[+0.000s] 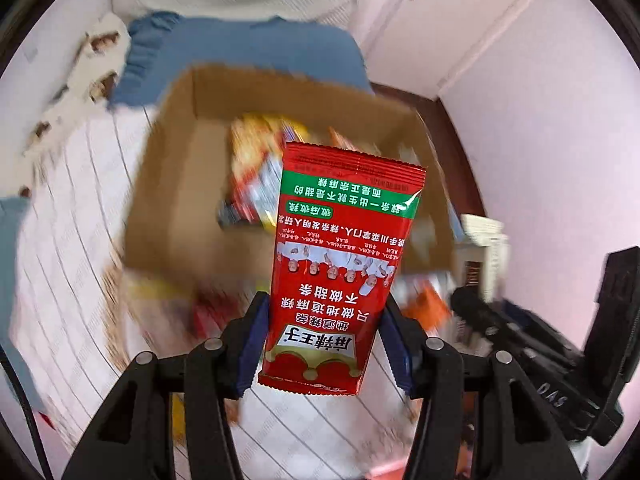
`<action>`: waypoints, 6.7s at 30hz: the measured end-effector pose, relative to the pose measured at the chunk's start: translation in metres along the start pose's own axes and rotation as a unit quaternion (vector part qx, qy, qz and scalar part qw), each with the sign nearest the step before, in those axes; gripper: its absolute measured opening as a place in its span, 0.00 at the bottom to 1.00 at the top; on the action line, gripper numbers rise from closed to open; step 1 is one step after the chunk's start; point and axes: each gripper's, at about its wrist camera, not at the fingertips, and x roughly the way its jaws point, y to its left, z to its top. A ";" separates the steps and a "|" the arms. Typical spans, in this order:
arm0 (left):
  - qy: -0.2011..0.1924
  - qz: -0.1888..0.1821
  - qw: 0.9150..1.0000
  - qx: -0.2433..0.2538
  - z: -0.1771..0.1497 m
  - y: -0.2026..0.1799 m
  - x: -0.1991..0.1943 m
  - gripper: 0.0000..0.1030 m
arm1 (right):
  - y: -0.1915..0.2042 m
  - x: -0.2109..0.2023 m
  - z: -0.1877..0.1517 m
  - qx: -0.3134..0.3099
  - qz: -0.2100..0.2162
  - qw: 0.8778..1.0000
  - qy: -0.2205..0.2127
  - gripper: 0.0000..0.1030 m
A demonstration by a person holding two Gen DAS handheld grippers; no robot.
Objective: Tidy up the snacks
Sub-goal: 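Carry both packets into the box and release them beside the others, then grasp the brown biscuit pack with the right tool while the left tool grasps the yellow chip bag, then carry both packs into the box and open both tools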
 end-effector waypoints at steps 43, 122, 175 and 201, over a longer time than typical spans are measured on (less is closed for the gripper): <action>-0.015 0.125 0.992 -0.007 0.071 0.096 0.128 0.88 | 0.032 0.152 0.077 -0.034 -0.135 0.989 0.048 0.97; 0.185 0.092 0.978 -0.033 -0.214 0.253 0.184 0.86 | 0.156 0.248 -0.203 -0.099 -0.082 0.969 0.211 0.55; -0.038 0.030 0.995 0.090 0.011 0.004 0.072 0.43 | 0.046 0.027 0.023 -0.096 -0.054 0.994 -0.018 0.55; 0.140 0.022 0.990 0.016 0.056 0.015 0.215 0.88 | 0.010 0.151 0.058 -0.106 -0.089 0.981 0.137 0.82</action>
